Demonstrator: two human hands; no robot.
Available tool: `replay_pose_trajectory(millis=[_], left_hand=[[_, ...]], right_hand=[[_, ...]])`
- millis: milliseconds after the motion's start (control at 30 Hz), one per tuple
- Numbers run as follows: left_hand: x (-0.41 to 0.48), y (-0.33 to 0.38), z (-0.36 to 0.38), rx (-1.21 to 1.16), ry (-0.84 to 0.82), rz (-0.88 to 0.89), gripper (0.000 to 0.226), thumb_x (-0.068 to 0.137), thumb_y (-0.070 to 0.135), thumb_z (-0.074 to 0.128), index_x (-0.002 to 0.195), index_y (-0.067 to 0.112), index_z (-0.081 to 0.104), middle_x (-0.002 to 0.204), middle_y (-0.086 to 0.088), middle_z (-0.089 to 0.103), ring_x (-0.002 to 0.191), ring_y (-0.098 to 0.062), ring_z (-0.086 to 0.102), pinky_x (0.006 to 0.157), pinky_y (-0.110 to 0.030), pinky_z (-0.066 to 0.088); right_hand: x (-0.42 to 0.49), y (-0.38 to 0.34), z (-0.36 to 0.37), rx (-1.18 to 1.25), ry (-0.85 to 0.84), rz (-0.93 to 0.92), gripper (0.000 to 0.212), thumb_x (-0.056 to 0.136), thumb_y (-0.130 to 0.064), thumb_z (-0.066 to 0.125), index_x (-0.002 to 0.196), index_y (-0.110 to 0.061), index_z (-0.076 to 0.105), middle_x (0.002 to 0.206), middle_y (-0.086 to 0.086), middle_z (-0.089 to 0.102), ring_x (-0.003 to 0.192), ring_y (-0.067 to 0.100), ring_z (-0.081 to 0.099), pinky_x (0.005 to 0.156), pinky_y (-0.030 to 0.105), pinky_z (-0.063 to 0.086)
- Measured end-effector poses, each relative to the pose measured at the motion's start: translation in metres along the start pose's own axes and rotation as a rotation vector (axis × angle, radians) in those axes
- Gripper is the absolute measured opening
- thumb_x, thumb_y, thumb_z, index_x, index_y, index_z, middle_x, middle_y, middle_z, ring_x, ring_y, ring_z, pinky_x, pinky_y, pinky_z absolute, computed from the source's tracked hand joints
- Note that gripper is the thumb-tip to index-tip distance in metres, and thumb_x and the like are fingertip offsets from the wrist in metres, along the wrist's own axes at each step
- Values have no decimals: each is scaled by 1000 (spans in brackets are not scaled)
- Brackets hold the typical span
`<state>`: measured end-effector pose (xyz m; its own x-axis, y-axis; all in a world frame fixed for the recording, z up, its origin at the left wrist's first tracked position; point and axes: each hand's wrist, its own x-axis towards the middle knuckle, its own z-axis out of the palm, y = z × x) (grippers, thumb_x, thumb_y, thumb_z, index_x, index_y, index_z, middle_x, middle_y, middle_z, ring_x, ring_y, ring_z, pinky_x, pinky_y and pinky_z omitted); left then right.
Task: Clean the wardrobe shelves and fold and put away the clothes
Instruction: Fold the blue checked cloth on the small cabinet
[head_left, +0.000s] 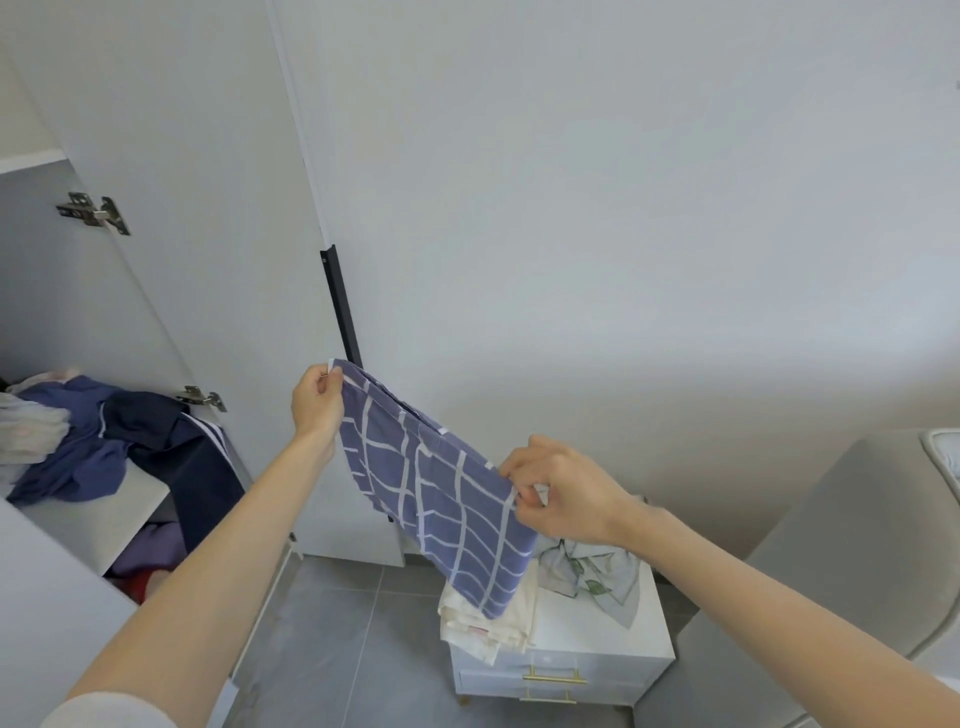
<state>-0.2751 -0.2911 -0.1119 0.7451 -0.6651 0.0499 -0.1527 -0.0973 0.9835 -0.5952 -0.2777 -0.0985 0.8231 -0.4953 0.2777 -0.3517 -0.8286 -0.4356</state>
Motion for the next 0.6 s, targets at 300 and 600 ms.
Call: replay_pose_trajectory(millis=[300, 600], left_hand=[[0, -16, -14, 12, -6, 12, 19, 102, 22, 43, 94, 11, 56, 80, 0, 56, 77, -15, 51, 63, -23, 40], [-1, -10, -42, 106, -222, 203, 19, 102, 22, 44, 96, 13, 60, 89, 1, 63, 81, -12, 57, 73, -21, 45]], right_hand=[[3, 16, 21, -483, -156, 104, 21, 86, -28, 29, 80, -20, 46, 87, 0, 63, 87, 27, 58, 71, 35, 42], [8, 33, 28, -332, -142, 371, 48, 93, -40, 56, 138, -34, 41, 131, -6, 53, 119, 21, 46, 92, 36, 43]])
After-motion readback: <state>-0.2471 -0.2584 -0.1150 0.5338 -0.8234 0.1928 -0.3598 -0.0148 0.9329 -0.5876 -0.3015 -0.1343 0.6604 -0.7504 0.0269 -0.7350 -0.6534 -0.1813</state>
